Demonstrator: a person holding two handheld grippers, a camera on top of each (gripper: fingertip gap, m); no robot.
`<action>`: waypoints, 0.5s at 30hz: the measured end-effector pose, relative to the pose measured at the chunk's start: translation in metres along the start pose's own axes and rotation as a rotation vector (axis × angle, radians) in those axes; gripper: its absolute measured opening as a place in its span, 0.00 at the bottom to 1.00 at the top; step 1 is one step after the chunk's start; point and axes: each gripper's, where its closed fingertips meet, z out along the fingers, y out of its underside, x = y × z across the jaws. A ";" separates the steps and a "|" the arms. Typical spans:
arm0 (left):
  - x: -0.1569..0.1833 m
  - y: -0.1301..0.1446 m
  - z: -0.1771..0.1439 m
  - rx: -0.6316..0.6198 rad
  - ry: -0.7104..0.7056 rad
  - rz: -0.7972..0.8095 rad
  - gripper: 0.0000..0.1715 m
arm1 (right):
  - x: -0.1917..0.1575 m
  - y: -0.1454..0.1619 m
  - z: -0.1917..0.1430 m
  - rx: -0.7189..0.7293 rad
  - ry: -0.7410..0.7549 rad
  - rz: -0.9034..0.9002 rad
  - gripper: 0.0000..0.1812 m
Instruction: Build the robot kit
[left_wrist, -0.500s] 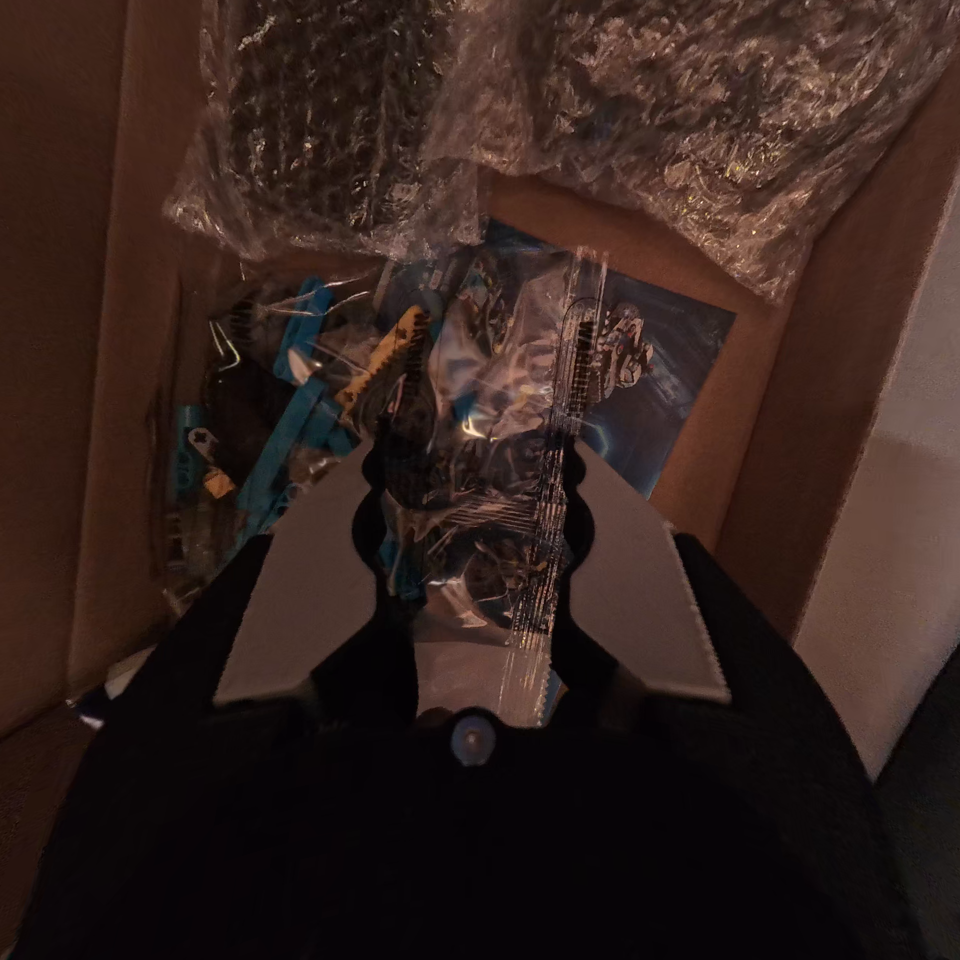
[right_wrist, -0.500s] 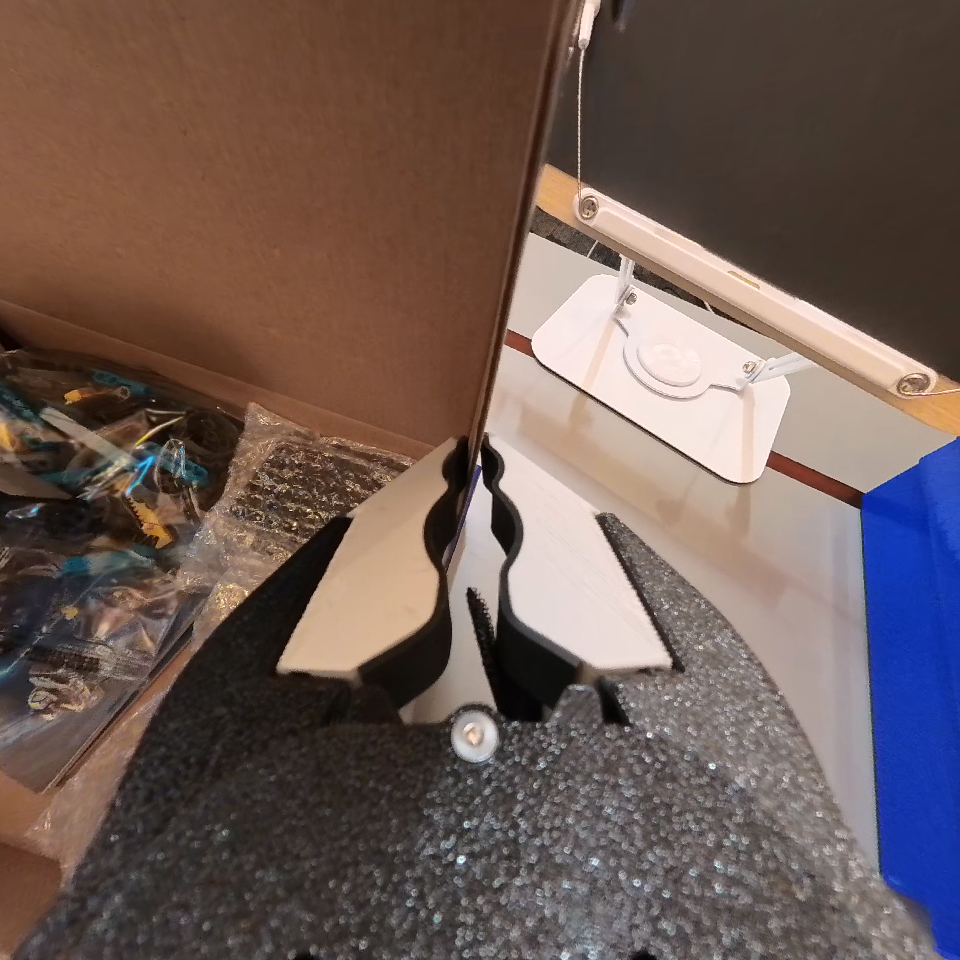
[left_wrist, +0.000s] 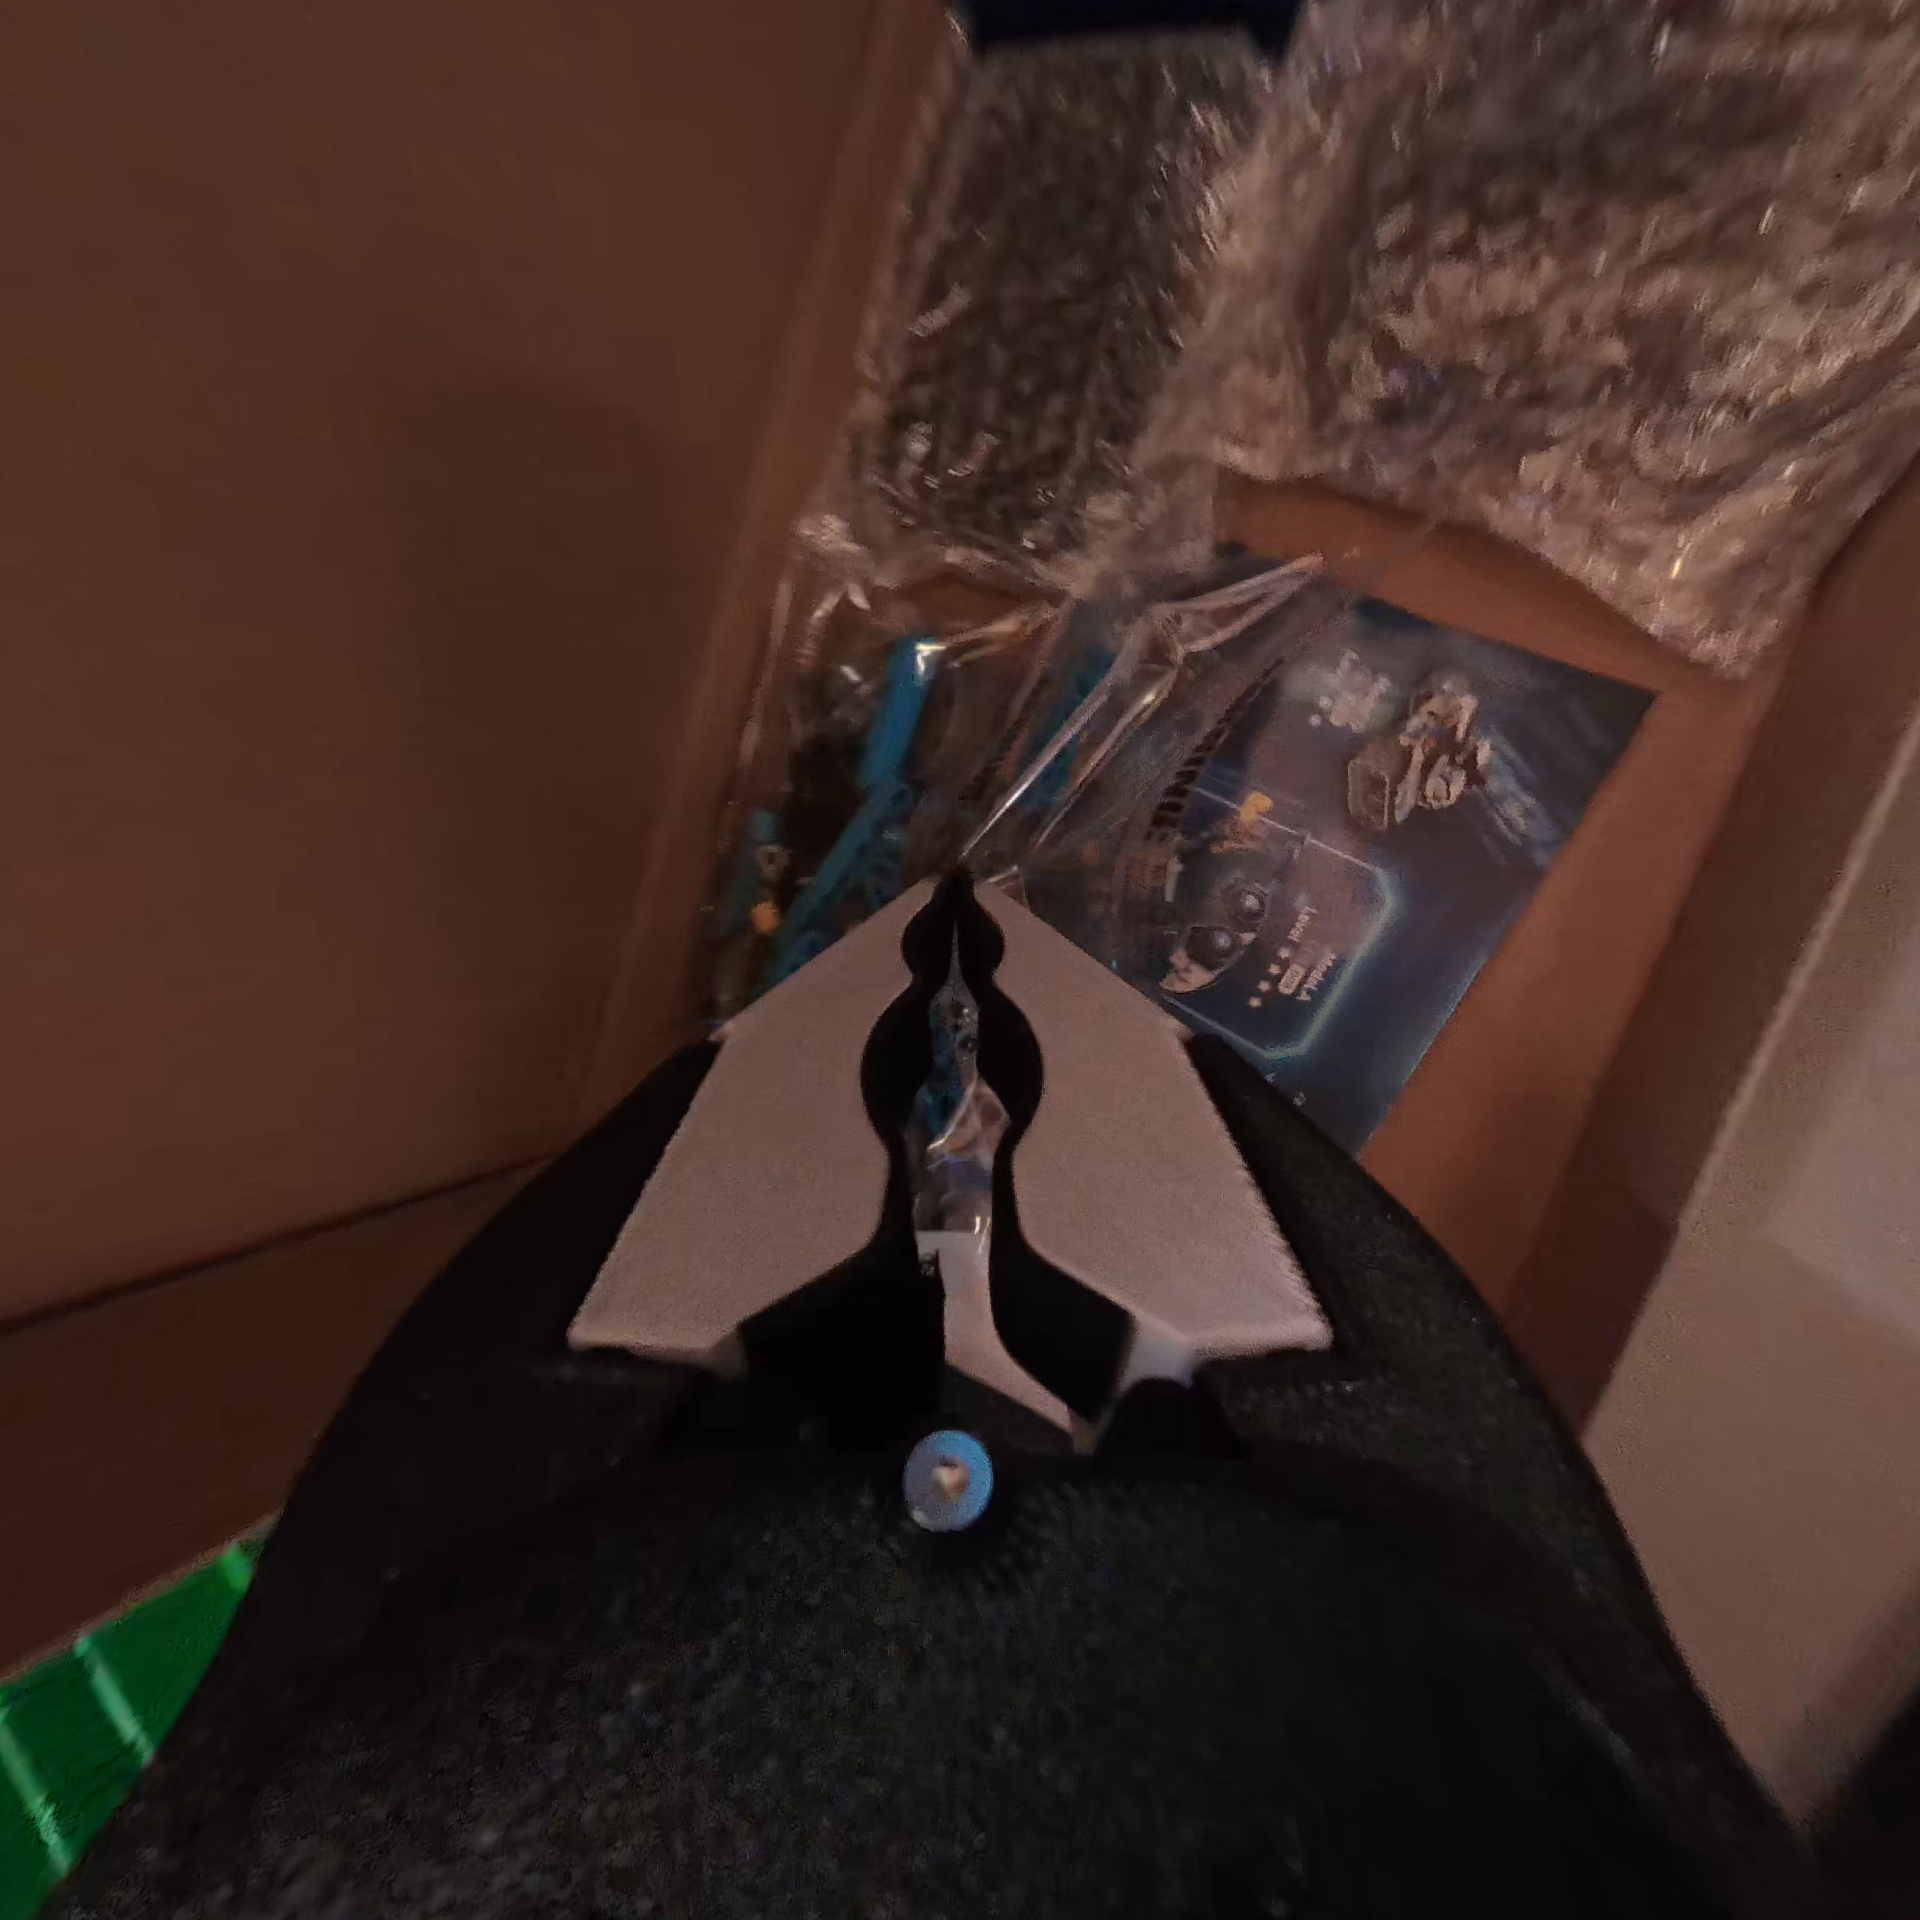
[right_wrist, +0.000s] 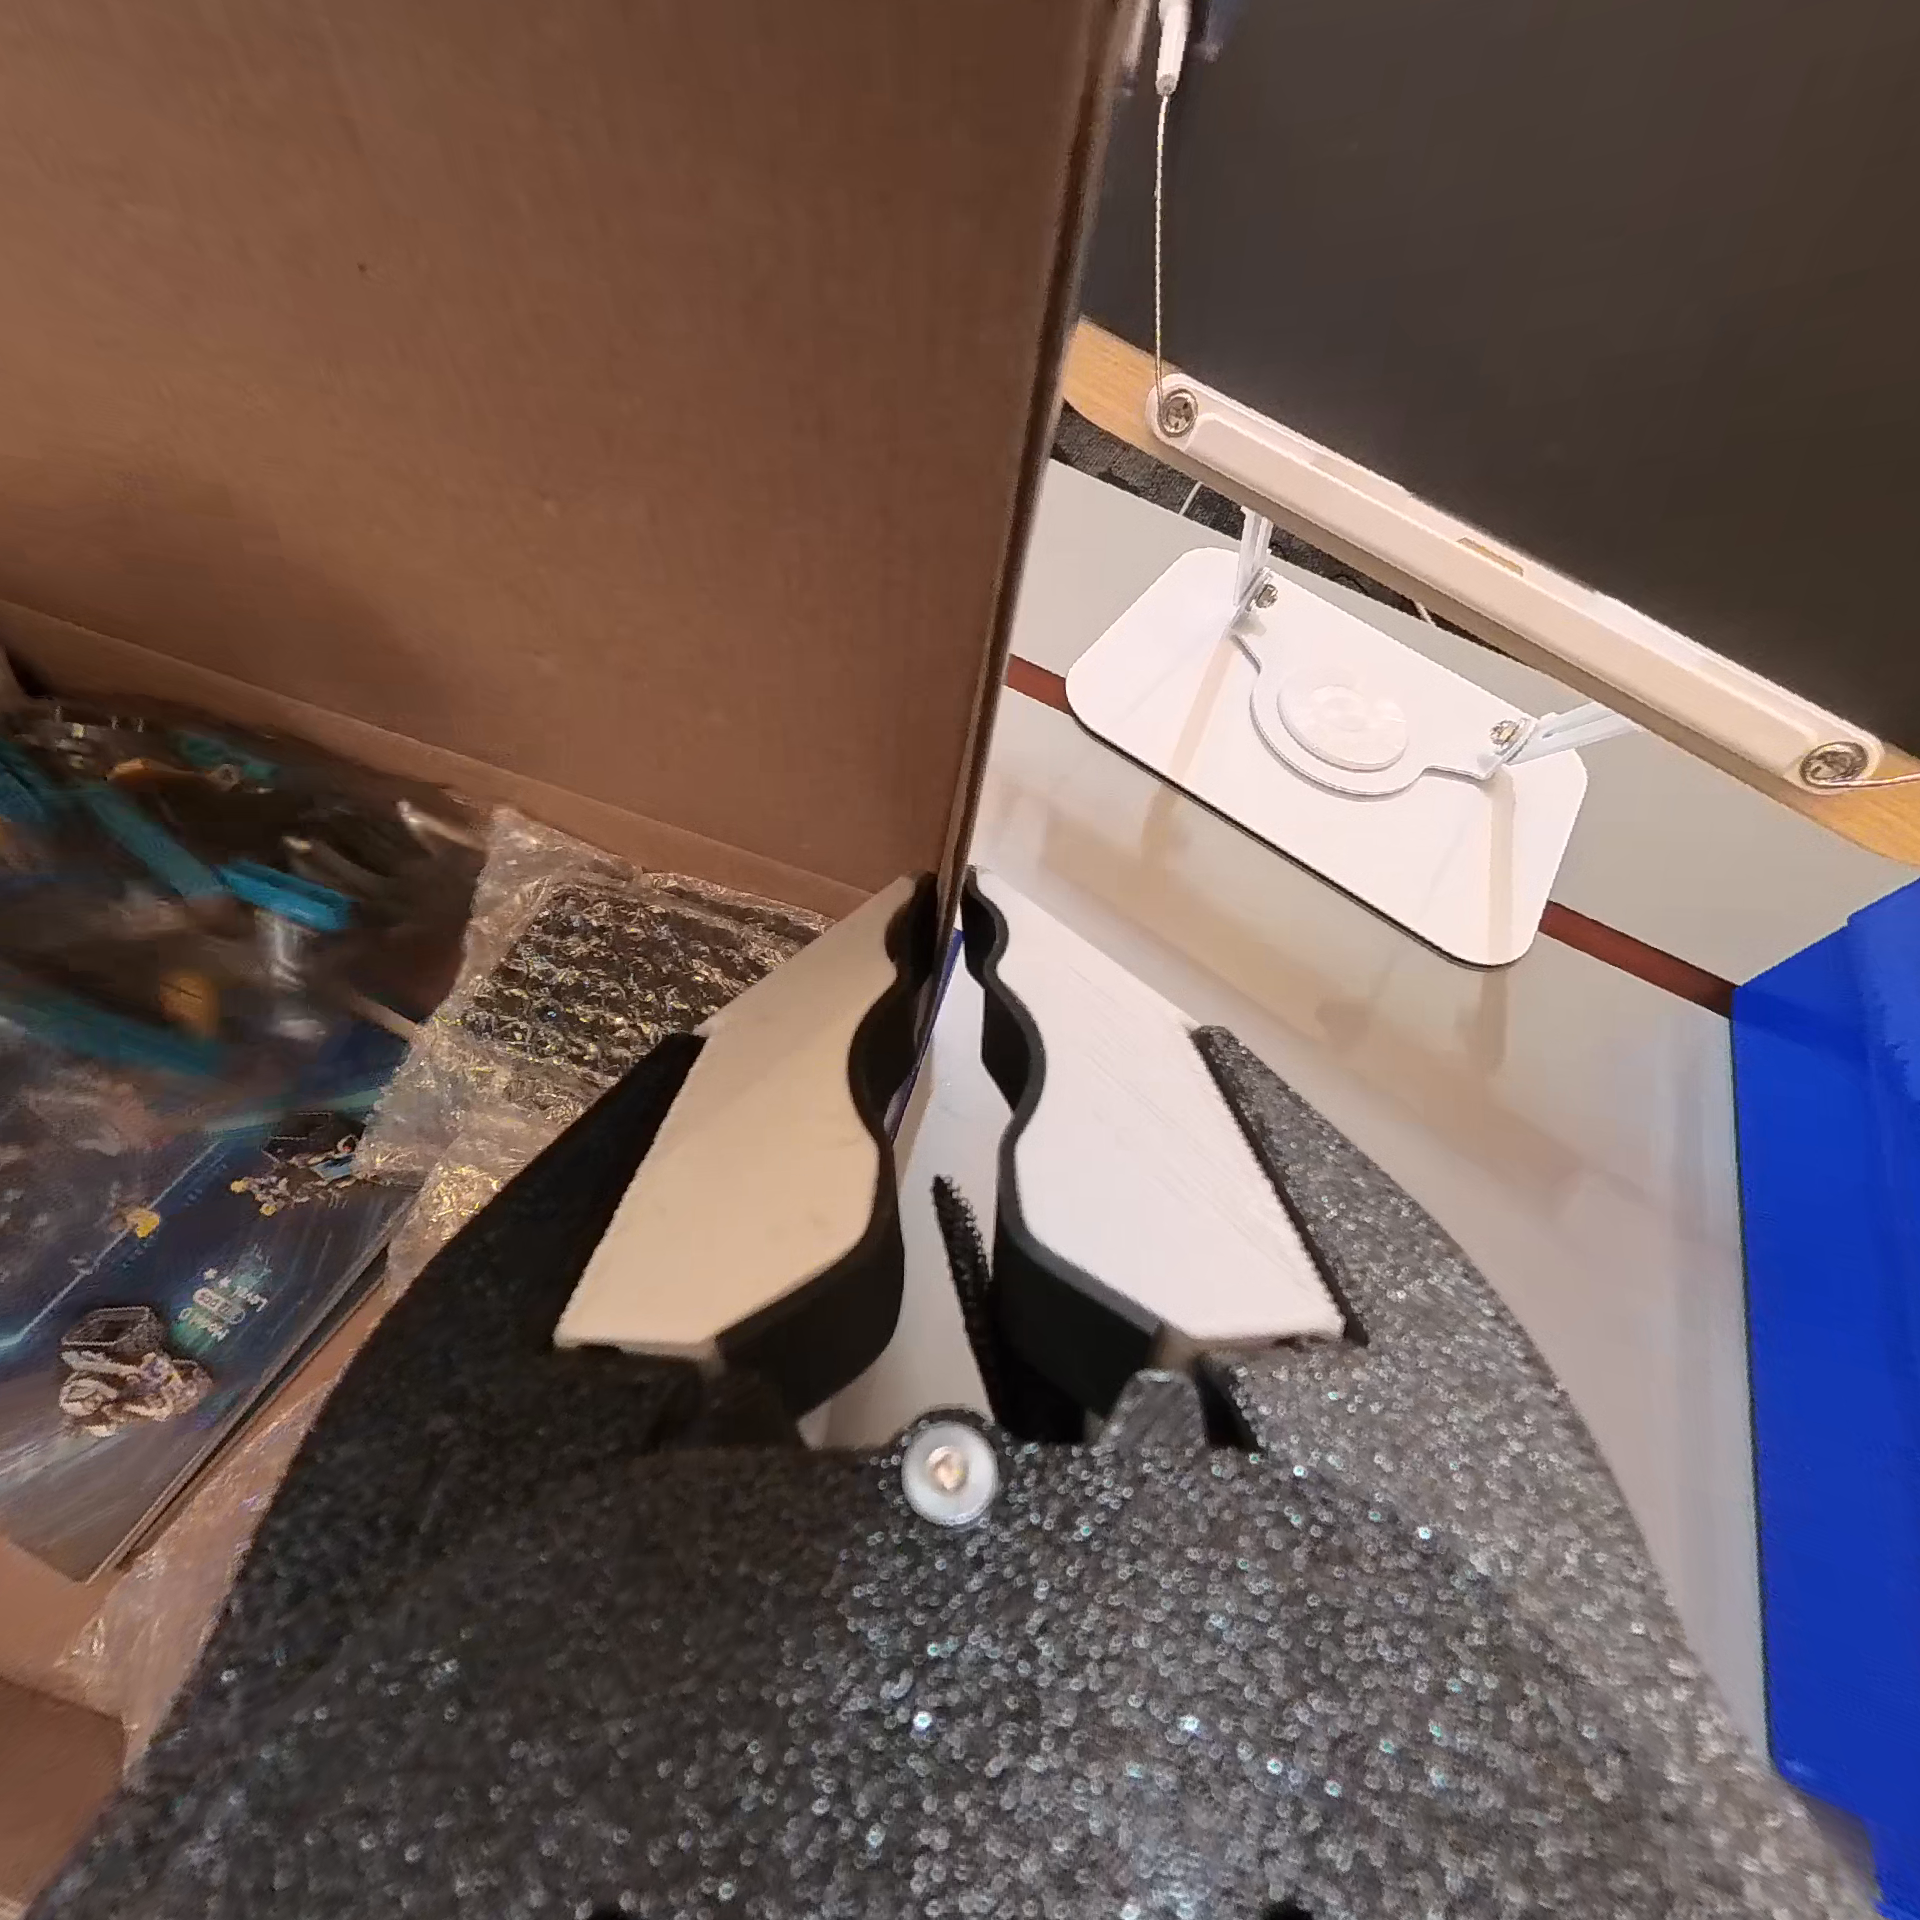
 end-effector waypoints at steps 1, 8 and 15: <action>-0.006 -0.003 -0.012 0.021 -0.020 -0.011 0.00 | 0.000 0.000 0.000 0.000 -0.001 0.002 0.02; -0.044 -0.006 -0.121 0.200 -0.061 -0.122 0.00 | 0.000 0.000 0.000 -0.002 -0.002 0.002 0.02; -0.081 0.050 -0.237 0.157 -0.269 -0.098 0.00 | 0.000 0.001 0.000 -0.001 0.000 0.002 0.02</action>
